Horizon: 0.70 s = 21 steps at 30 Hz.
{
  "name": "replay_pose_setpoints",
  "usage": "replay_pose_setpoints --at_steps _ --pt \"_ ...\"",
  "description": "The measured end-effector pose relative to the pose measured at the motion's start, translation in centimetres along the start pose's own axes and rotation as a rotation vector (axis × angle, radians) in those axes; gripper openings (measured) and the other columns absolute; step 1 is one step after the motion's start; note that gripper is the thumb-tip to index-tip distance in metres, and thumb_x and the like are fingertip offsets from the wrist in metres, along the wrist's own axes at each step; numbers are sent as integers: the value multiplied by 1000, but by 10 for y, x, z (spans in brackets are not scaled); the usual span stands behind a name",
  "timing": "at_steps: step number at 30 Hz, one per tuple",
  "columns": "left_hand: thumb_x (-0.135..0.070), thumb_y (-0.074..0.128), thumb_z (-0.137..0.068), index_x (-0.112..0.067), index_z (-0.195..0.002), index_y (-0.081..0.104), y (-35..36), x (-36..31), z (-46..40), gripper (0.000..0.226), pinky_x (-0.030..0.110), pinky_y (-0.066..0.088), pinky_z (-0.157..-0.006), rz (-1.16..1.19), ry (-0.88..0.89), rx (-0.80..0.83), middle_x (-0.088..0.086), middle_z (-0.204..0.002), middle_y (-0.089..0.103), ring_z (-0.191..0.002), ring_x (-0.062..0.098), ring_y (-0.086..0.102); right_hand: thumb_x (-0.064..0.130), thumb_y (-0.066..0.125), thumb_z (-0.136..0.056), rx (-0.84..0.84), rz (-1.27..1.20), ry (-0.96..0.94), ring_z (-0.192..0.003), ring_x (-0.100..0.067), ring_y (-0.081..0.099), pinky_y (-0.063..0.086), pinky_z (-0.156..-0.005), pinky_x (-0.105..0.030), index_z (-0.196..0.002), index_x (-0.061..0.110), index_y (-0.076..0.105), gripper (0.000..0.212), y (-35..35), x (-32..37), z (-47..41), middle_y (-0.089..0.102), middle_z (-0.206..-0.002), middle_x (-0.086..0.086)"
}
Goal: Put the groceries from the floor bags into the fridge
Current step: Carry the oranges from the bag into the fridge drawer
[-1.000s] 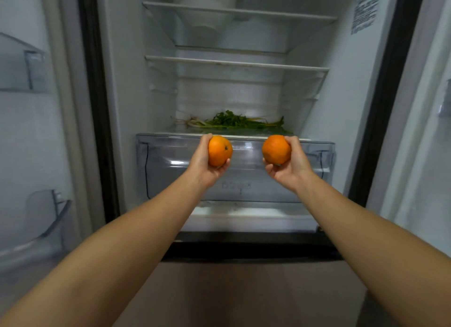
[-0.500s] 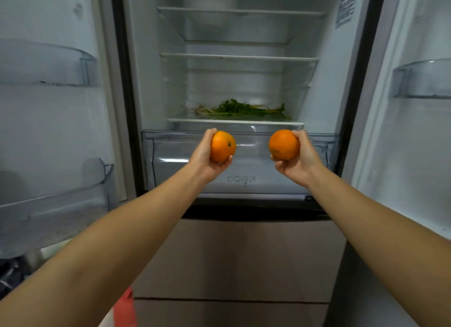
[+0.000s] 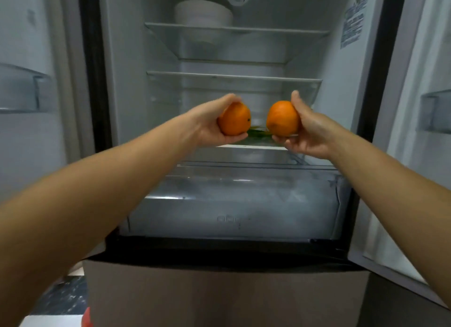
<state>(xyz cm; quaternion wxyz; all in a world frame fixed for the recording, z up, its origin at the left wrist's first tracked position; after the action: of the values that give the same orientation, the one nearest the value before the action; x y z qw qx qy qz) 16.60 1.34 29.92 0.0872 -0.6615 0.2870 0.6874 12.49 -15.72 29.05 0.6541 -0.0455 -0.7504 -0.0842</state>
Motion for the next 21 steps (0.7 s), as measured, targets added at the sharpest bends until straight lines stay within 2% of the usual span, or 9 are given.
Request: replay_pose_setpoints --at_steps 2,4,6,9,12,16,17,19,21 --pt "-20 59 -89 -17 -98 50 1 3 -27 13 37 54 -77 -300 11 9 7 -95 55 -82 17 57 52 55 -86 34 172 33 -85 -22 64 55 -48 -22 -119 22 48 45 -7 2 -22 57 -115 -11" --pt "-18 60 -90 -12 -101 52 -3 12 -59 15 35 52 -79 -647 60 -17 7 -92 55 -79 16 57 34 65 -85 148 517 75 -100 -23 60 59 -59 -27 -121 23 49 40 -11 -7 -47 51 -121 -7" --pt "-22 64 -87 -6 -116 52 -5 27 -93 35 36 55 -78 -1043 59 19 10 -105 55 -91 22 59 21 71 -82 235 911 145 -107 -27 58 60 -68 -32 -121 23 48 46 -15 -24 -74 47 -118 -5" --pt "-29 69 -83 -11 -126 47 -14 61 -139 52 27 49 -74 -1455 -41 187 4 -110 49 -95 20 53 13 72 -82 349 1224 326 -108 -27 56 59 -76 -35 -125 17 46 51 -18 -69 -115 46 -117 -5" --pt "-30 70 -82 -12 -126 49 -20 94 -173 52 28 48 -78 -1622 -104 331 3 -109 51 -93 18 52 17 72 -82 420 1411 456 -109 -27 56 58 -75 -30 -125 13 45 51 -25 -108 -144 46 -118 -7" --pt "-29 70 -80 -12 -114 57 -26 136 -222 40 29 43 -74 -1714 -98 462 5 -106 60 -87 19 53 27 69 -85 455 1557 481 -87 -18 55 50 -56 -19 -131 13 39 57 -38 -136 -181 43 -112 -3" --pt "-29 70 -80 -11 -114 56 -26 144 -231 41 29 44 -74 -1719 -88 479 6 -108 62 -89 20 55 30 68 -85 465 1592 465 -86 -18 56 50 -58 -21 -130 13 39 57 -39 -139 -189 44 -111 -3" --pt "-31 69 -81 -8 -120 52 -22 152 -243 48 30 44 -76 -1767 -15 487 10 -117 60 -100 26 58 36 68 -83 478 1699 375 -98 -25 60 54 -75 -33 -129 13 39 59 -41 -145 -207 49 -115 -5" --pt "-32 65 -85 -6 -126 46 -19 157 -255 52 25 40 -72 -1805 42 477 14 -126 53 -107 28 55 41 66 -82 488 1807 305 -108 -27 58 51 -90 -39 -129 14 40 61 -42 -154 -218 53 -123 -8"
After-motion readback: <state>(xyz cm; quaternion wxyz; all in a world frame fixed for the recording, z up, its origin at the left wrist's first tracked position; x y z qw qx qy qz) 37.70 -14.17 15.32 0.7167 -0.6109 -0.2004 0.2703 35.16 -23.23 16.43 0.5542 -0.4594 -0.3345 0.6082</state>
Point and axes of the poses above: each hand's wrist, its own z-axis away from the middle knuckle, its own y-axis out of the palm, x = y × z, the point moved 7 cm from there along -z, towards the middle knuckle
